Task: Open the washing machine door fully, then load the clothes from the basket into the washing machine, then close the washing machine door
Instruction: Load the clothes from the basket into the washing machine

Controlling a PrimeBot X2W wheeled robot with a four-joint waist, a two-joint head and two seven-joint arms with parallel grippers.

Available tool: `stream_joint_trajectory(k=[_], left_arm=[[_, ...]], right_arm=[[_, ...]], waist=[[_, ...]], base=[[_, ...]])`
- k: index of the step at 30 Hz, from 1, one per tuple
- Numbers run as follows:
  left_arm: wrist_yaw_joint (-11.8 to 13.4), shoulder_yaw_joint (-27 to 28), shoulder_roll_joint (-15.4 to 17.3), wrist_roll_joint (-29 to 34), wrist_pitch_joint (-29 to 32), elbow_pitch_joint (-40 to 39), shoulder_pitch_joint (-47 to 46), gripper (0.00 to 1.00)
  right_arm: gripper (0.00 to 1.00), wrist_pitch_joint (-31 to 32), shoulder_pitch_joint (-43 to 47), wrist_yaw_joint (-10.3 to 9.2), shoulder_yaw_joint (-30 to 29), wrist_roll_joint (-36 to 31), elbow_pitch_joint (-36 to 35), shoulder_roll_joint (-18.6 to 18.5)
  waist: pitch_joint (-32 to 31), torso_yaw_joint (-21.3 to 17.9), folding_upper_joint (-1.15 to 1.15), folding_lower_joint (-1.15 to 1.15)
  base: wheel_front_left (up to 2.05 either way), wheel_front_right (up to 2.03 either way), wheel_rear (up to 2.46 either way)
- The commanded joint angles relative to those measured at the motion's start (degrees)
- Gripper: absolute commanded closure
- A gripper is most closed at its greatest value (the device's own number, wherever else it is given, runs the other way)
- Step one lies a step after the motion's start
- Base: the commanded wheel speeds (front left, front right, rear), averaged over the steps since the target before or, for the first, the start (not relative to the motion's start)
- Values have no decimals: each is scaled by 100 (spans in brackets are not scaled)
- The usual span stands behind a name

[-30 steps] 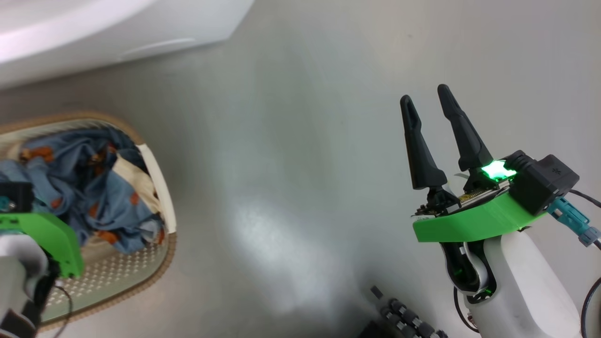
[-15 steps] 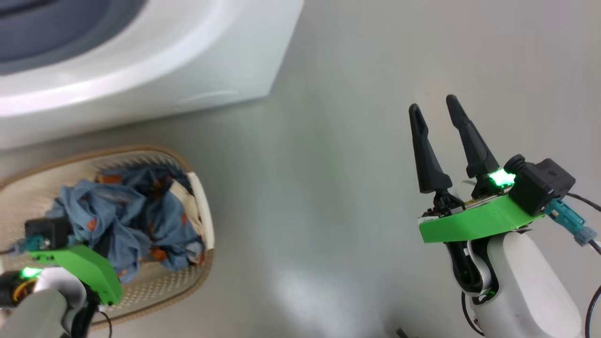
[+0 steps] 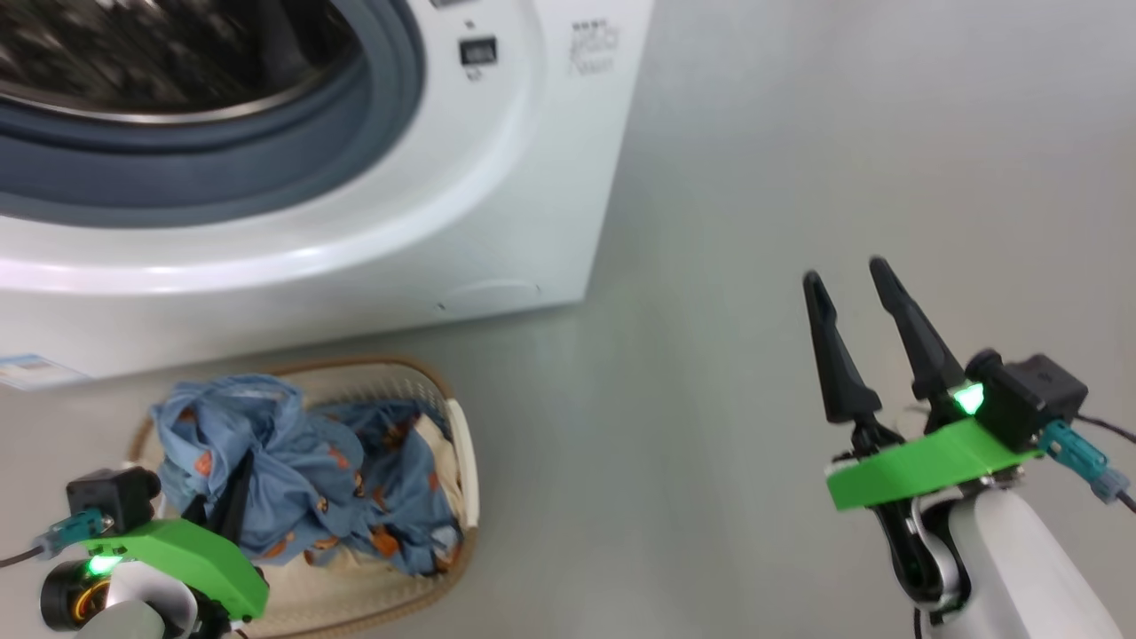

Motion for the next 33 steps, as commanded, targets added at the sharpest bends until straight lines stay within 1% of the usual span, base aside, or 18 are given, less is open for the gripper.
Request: stream_joint_trajectory(k=[1,5,12,13,16,23,28,33], left_arm=[[55,406,185,97,-76,-319,112,100],[209,908,159,432,-78,-1040,488,100],[619,1623,90,1065,-79,-2538,1179,100],[619,1623,90,1065,-79,-2538,1179,100],[729,1790,34,1245,-79,-3077,1372,100],[994,1915,-59,1513,-79,-4021,1682,100],[1166,1938,-10,1537,-14,-4398,1817,100],[1236,1970,20,1511,54,-4553,1786,100]], right_arm=[[0,-46,147,32,86,63,-91,-91],[0,-46,313,32,118,176,-36,-227],[0,-46,533,32,180,367,8,-476],[0,-46,533,32,180,367,8,-476],[0,-46,607,32,196,429,18,-554],[0,-46,728,32,258,546,44,-683],[0,-46,754,32,271,590,34,-765],[0,-46,754,32,264,586,-10,-775]], waist=[[-617,352,0,2],[-961,440,0,2],[-1381,517,0,2],[-1381,517,0,2],[-1501,538,0,2],[-1718,527,0,2],[-1754,484,0,2],[-1679,449,0,2]], base=[[0,0,0],[0,0,0],[0,0,0],[0,0,0],[0,0,0],[0,0,0],[0,0,0],[0,0,0]])
